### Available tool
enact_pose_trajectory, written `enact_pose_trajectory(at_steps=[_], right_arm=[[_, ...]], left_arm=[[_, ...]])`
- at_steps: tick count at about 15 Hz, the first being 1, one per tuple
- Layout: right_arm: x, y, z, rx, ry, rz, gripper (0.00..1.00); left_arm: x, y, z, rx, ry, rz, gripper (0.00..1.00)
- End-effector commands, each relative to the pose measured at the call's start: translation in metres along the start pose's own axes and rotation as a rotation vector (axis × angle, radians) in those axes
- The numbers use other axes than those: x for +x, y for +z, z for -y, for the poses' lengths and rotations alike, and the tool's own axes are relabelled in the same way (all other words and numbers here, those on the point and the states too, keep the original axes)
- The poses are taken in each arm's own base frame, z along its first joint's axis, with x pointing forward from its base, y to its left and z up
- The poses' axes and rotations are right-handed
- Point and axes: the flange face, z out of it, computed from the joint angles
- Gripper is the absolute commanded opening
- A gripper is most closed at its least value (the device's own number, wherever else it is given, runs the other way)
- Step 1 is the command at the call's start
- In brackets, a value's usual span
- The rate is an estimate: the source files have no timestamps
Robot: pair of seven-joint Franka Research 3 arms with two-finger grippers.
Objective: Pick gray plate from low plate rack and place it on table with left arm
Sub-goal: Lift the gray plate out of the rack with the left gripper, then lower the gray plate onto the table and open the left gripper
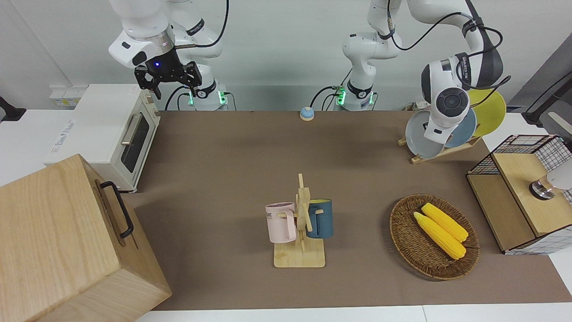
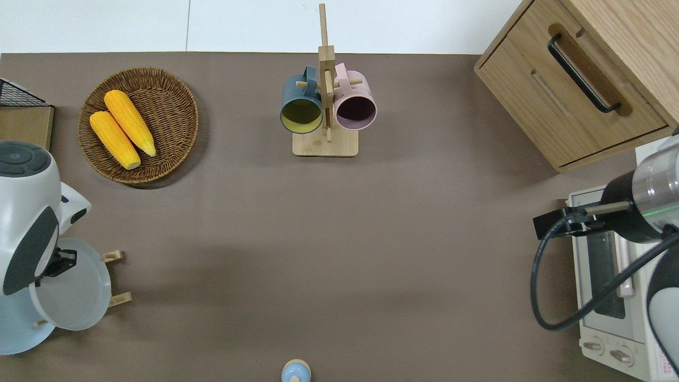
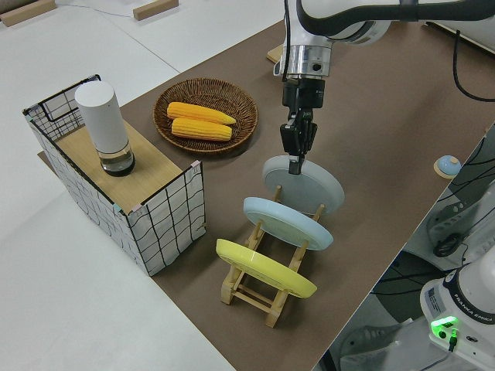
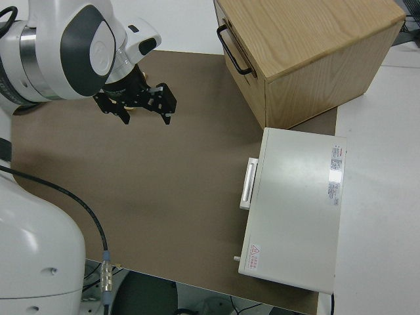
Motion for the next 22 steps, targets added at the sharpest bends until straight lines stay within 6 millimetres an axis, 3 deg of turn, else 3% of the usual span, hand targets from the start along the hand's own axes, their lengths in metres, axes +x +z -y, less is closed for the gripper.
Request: enact_pose_trajectory(at_steps=[1,5,15,22], right_arm=[[-0.004,-0.004,-0.003,0.003,0.003,0.005,0.987],[-0.004,-0.004,-0.004,0.003,0.004,0.005,0.990],[-0.004,-0.004,-0.003,0.003,0.003,0.005,0.990],[-0.004,-0.004,-0.004,0.003,0.004,0.005,0.987]], left_arm=[[-0.012,-0.041,0.009,0.024,-0.015,-0.030,0.00],[-0.026,-0.069,0.001,0.015,-0.003,-0.039,0.00],[-0.031,-0.100,-0.069,-0.553,0.087,-0.031,0.00],[-0.025,-0.083,-0.123,-0.657,0.112,-0.054,0.00]])
